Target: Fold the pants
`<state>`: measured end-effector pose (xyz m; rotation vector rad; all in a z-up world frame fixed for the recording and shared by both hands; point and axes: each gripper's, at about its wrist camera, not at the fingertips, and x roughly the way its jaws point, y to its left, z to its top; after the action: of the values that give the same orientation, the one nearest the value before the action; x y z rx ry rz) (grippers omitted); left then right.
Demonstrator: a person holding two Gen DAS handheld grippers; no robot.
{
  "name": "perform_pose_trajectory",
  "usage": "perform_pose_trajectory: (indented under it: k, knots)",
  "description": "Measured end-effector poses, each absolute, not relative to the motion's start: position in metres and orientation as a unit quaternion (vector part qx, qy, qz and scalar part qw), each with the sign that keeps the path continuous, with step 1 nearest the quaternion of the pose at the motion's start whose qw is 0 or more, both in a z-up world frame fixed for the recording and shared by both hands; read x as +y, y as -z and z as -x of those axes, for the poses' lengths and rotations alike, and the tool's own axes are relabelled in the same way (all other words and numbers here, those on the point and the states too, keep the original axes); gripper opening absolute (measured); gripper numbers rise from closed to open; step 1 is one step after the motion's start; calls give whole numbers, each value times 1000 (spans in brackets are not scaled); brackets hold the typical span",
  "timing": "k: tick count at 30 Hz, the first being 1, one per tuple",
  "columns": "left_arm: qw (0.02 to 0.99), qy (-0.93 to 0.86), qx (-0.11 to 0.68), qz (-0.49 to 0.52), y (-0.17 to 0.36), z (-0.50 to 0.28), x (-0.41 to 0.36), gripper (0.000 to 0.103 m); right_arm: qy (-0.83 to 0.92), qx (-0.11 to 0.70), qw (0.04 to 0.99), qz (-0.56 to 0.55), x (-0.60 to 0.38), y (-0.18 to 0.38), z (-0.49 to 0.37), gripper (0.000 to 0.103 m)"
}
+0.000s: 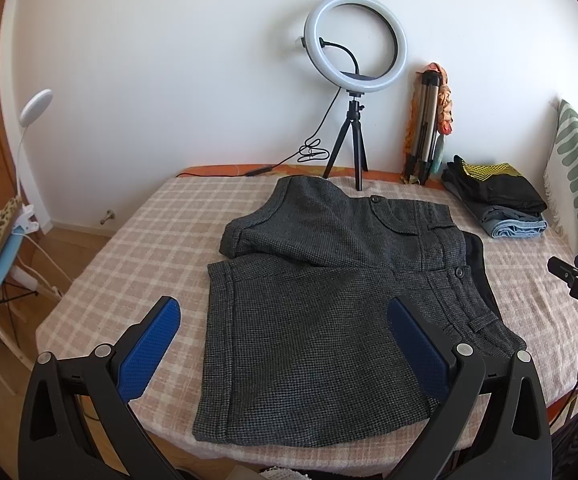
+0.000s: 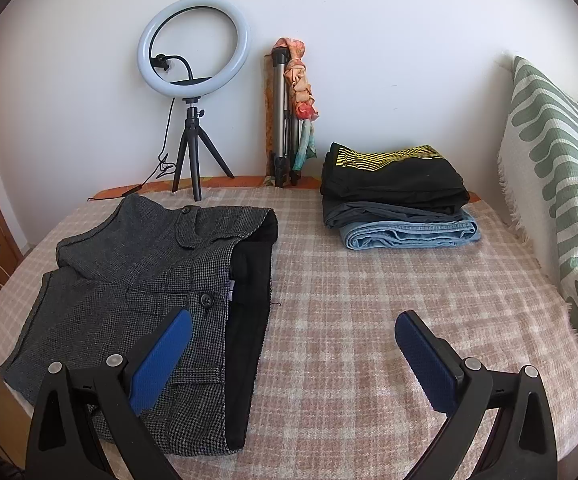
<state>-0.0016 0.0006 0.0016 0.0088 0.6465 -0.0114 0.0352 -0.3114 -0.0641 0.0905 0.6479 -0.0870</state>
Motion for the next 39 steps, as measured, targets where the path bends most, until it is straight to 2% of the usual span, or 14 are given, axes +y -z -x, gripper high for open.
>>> perform_pose_trajectory:
  k: [39]
  knots:
    - [946, -4, 324, -26, 3, 3, 3, 103, 41, 322, 945, -32, -307, 65, -34, 103]
